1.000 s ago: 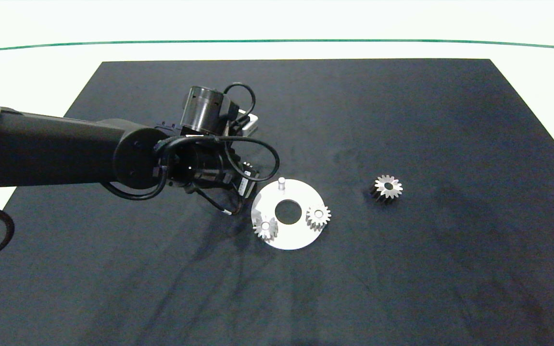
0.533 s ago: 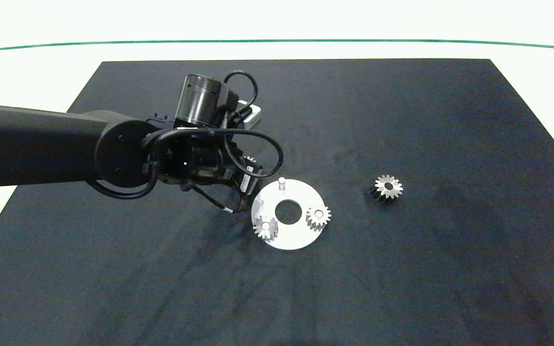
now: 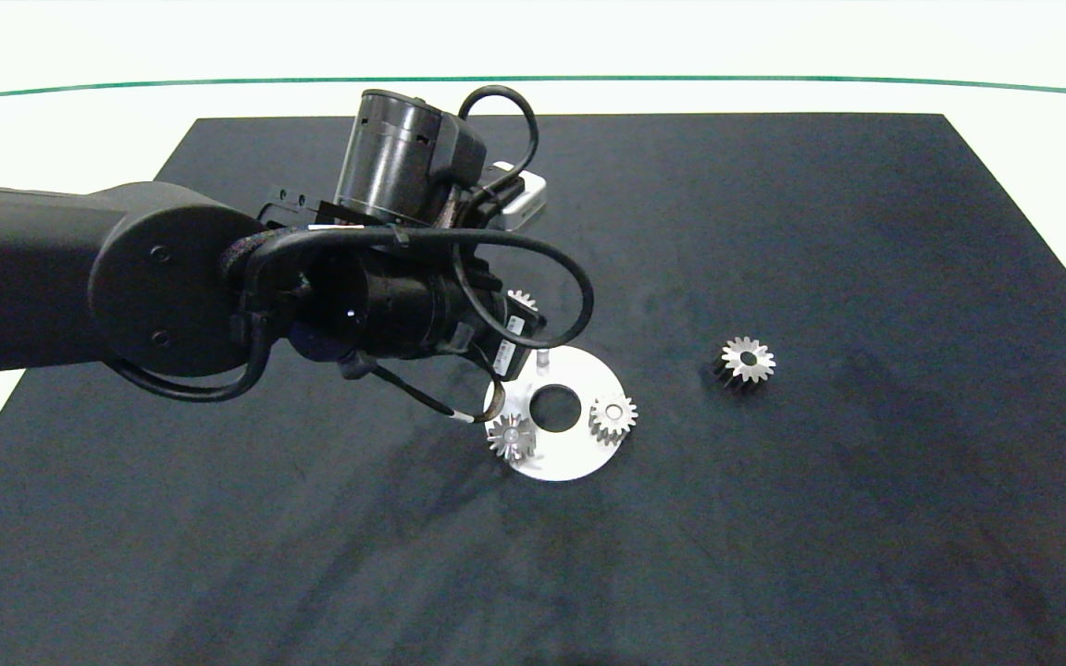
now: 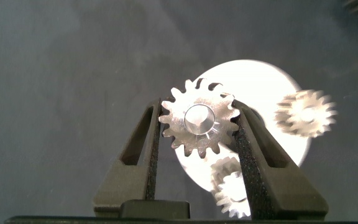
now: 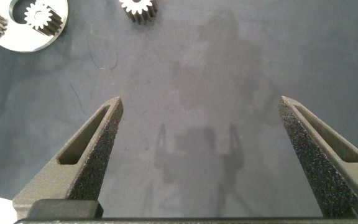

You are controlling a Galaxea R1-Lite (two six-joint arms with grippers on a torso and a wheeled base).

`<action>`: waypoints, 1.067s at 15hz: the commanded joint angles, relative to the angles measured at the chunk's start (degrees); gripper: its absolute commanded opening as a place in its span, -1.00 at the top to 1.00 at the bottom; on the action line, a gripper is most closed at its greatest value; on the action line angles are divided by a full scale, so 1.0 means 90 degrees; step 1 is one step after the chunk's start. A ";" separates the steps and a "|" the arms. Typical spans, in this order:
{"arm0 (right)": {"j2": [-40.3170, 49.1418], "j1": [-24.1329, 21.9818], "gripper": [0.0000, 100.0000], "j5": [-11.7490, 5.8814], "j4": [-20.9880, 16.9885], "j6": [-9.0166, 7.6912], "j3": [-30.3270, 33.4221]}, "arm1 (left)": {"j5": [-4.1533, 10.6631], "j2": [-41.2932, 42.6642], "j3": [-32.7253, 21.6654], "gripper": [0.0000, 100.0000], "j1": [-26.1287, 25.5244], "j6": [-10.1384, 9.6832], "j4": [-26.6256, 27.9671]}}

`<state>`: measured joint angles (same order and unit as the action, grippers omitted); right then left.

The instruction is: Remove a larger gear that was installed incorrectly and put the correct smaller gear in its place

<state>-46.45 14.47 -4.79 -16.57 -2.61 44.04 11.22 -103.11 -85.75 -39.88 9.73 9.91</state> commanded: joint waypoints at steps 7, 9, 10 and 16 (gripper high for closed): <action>0.0112 -0.0065 -1.00 0.0005 -0.0015 -0.0003 -0.0099 | 0.0033 -0.0487 -0.0111 0.80 -0.0169 -0.0056 -0.0017; 0.0102 -0.0065 -1.00 0.0005 -0.0015 -0.0003 -0.0099 | 0.0219 -0.0663 -0.0238 0.80 -0.0189 -0.0046 -0.0047; 0.0112 -0.0065 -1.00 0.0005 -0.0015 -0.0003 -0.0099 | 0.0228 -0.0741 -0.0297 0.80 -0.0189 -0.0046 -0.0037; 0.0122 -0.0055 -1.00 0.0015 -0.0015 -0.0003 -0.0099 | 0.0238 -0.0848 -0.0375 0.80 -0.0179 -0.0046 -0.0037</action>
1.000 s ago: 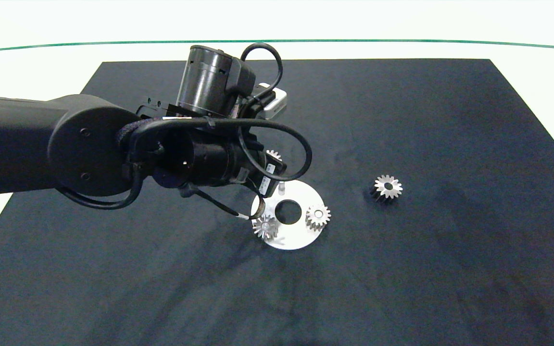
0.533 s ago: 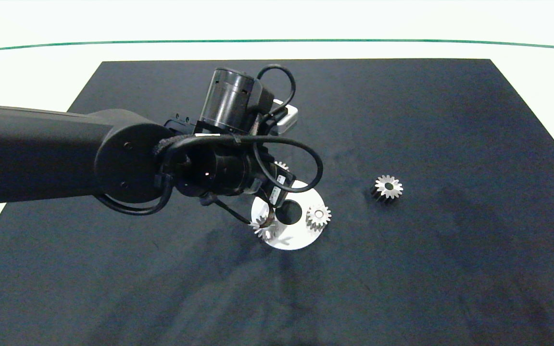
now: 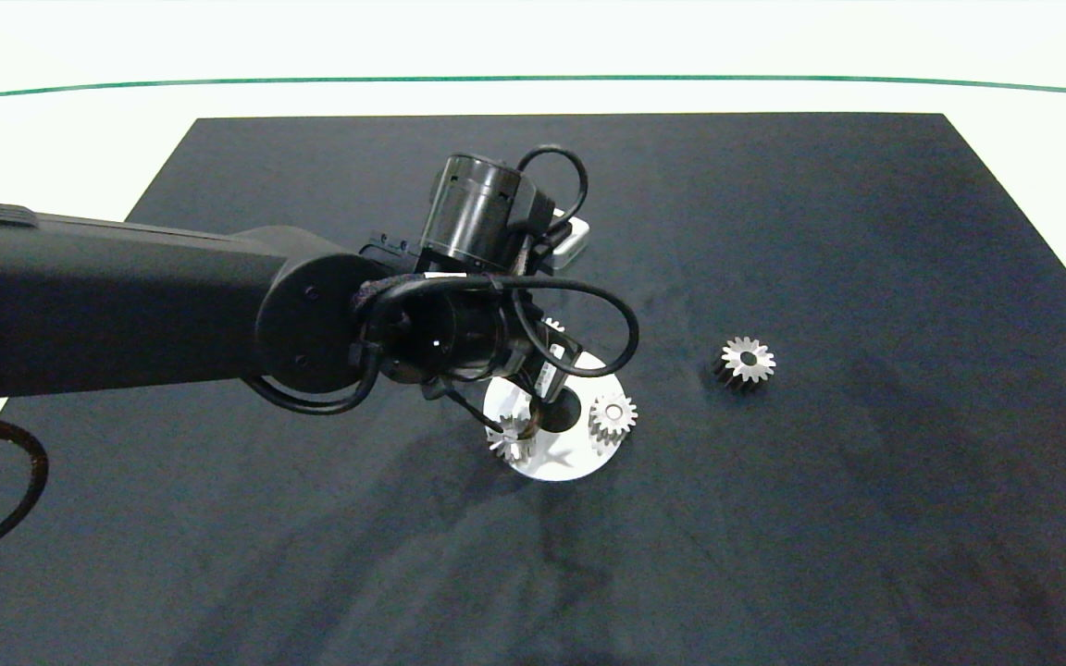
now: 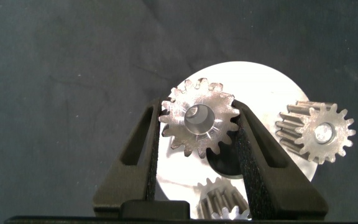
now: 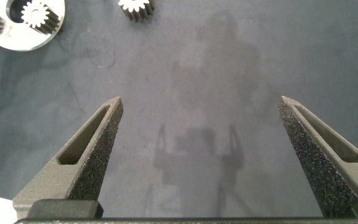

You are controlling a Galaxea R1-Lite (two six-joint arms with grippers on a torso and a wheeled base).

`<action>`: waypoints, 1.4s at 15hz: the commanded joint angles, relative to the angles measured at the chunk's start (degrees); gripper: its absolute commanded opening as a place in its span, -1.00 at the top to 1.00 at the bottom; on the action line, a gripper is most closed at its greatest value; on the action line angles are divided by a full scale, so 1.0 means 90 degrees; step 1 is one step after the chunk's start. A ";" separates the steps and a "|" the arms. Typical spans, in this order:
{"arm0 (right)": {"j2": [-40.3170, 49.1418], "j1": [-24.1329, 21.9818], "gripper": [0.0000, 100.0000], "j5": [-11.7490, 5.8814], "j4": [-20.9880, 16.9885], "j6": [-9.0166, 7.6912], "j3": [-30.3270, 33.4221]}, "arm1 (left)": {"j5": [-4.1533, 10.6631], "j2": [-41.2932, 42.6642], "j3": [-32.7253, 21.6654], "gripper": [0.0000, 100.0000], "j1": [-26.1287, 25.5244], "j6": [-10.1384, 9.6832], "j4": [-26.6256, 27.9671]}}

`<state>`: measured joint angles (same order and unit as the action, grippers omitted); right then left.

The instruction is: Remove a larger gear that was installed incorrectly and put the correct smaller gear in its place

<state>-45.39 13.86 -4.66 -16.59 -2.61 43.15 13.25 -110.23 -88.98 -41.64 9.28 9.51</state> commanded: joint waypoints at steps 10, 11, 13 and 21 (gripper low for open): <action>0.0004 0.0003 -1.00 0.0019 -0.0012 -0.0003 -0.0020 | 0.0012 -0.0184 -0.0035 0.80 0.0125 0.0014 -0.0002; 0.0004 0.0003 -1.00 0.0019 -0.0012 -0.0003 -0.0029 | 0.0012 -0.0184 -0.0035 0.80 0.0154 0.0024 -0.0002; 0.0004 0.0013 -1.00 0.0019 -0.0012 -0.0003 -0.0039 | 0.0012 -0.0184 -0.0045 0.80 0.0184 0.0034 -0.0002; 0.0043 0.0003 -1.00 0.0019 -0.0012 0.0007 -0.0068 | 0.0012 -0.0145 0.0033 -1.00 0.0174 -0.0005 0.0027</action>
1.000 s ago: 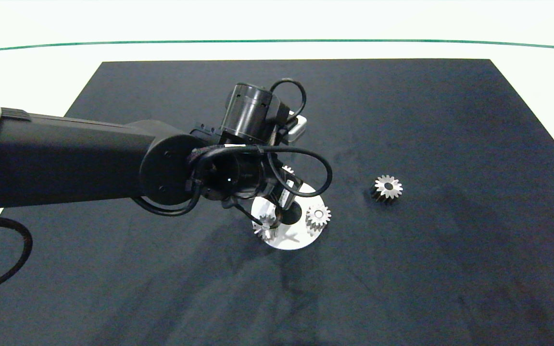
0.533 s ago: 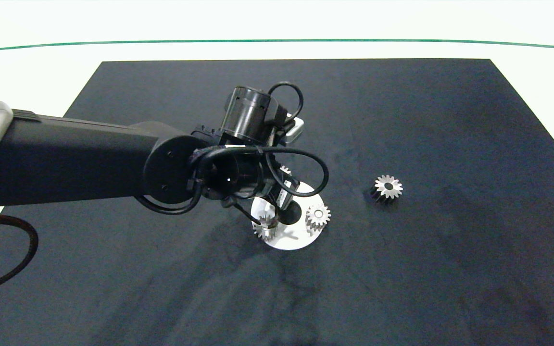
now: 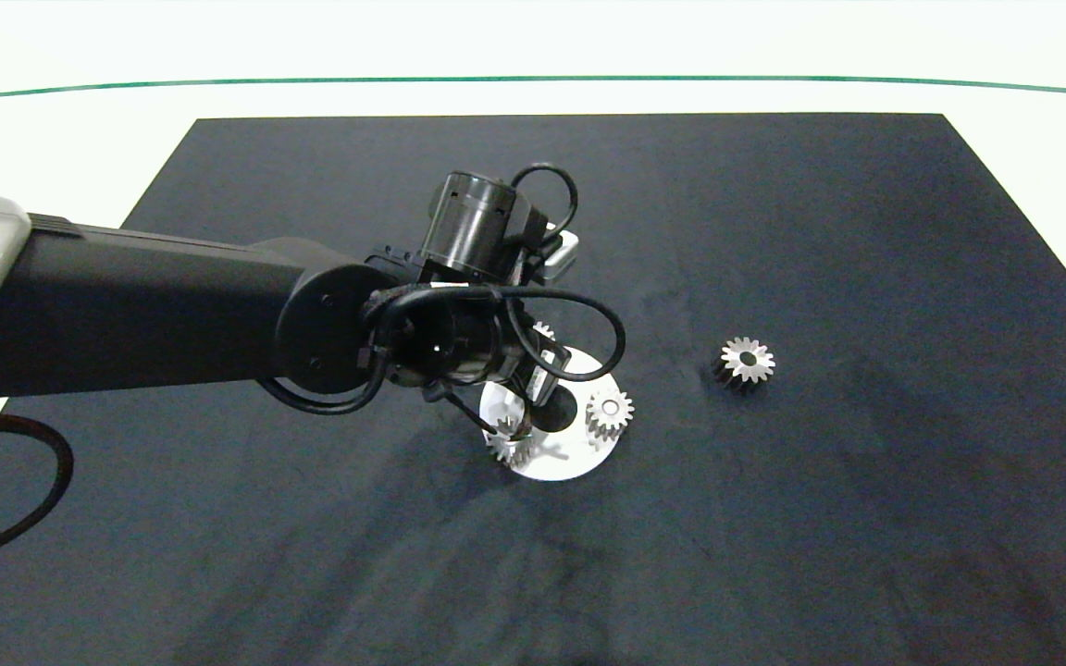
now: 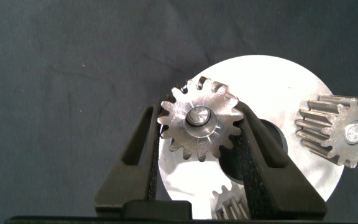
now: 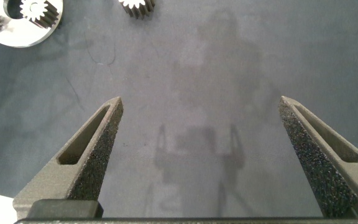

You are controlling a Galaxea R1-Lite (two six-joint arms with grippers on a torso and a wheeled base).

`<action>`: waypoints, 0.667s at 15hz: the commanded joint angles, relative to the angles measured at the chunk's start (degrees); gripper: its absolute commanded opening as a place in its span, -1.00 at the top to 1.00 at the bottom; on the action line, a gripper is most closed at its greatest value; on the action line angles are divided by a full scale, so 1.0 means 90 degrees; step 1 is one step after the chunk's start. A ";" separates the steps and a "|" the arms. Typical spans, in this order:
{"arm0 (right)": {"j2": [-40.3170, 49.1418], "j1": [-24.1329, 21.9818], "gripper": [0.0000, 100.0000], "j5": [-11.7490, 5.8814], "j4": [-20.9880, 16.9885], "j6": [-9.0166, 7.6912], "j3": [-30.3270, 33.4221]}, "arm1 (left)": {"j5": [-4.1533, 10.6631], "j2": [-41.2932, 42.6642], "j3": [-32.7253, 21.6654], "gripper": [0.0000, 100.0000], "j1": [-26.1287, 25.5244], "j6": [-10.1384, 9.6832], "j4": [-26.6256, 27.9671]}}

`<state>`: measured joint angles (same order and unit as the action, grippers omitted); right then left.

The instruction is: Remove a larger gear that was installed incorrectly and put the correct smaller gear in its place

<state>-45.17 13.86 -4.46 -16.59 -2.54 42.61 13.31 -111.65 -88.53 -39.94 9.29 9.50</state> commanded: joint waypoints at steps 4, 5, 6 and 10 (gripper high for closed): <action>0.0018 0.0003 -1.00 -0.0002 -0.0012 -0.0001 -0.0007 | 0.0005 0.0150 0.0022 -1.00 -0.0006 -0.0026 0.0068; 0.0028 -0.0007 -1.00 -0.0002 -0.0012 -0.0001 -0.0007 | 0.0005 0.0209 0.0042 -1.00 0.0004 -0.0036 0.0068; 0.0028 -0.0017 -1.00 -0.0002 -0.0012 -0.0001 -0.0007 | 0.0005 0.0316 0.0110 -1.00 0.0014 -0.0036 0.0078; 0.0048 -0.0300 -1.00 -0.0012 -0.0002 0.0028 0.0022 | 0.0025 0.0980 0.0227 -1.00 0.0316 -0.0036 0.0273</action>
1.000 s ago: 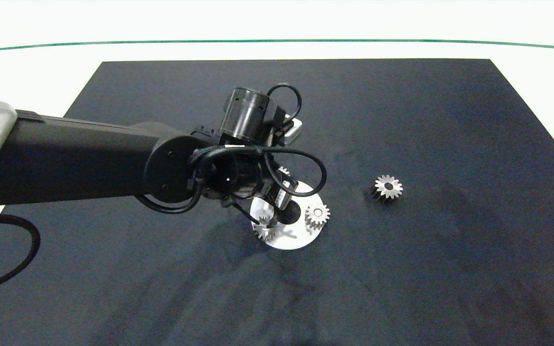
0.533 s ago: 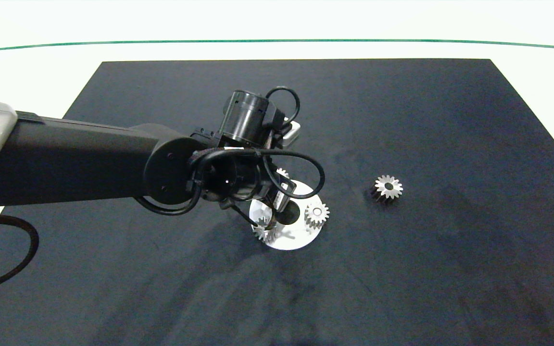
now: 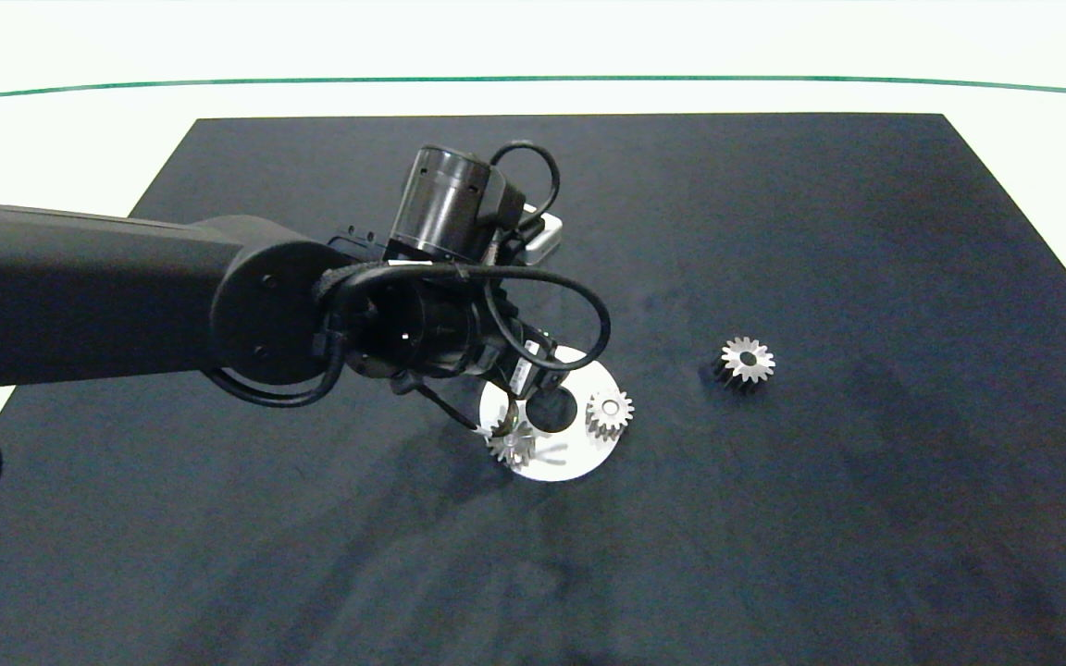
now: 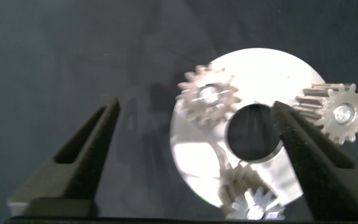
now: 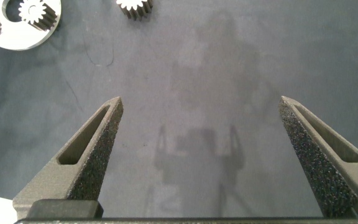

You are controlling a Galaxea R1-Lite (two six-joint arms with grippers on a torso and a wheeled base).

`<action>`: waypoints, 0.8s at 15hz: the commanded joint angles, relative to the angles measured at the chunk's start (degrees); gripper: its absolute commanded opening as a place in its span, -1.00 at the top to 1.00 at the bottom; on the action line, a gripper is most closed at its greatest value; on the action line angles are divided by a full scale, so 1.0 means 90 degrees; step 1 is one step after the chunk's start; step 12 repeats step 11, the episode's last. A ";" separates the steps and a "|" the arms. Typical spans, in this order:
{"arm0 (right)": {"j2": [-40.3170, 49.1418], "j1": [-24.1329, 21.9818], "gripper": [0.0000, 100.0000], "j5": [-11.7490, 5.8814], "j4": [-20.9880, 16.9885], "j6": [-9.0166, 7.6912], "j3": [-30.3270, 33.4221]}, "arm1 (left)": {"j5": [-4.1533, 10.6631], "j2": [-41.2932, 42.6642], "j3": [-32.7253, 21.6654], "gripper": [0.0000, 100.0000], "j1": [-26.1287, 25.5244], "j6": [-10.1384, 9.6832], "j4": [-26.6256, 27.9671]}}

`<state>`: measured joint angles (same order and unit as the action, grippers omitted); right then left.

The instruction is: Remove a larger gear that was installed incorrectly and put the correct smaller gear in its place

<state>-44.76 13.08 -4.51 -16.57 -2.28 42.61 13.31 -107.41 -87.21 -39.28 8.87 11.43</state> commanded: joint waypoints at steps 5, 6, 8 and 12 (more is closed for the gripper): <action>0.0150 -0.1561 -1.00 -0.0055 -0.0034 -0.0040 0.0071 | 0.0288 0.2237 0.0794 -1.00 0.1903 0.0020 0.0097; 0.0208 -0.1864 -1.00 -0.0055 -0.0034 -0.0040 0.0071 | 0.0288 0.2716 0.1048 -1.00 0.2284 0.0020 0.0194; 0.0511 -0.2410 -1.00 -0.0055 -0.0034 -0.0059 0.0071 | 0.0288 0.3868 0.1760 -1.00 0.3007 0.0020 0.0468; 0.1155 -0.2938 -1.00 -0.0065 -0.0171 -0.0157 0.0032 | 0.0288 0.5480 0.2376 -1.00 0.3974 0.0030 0.0937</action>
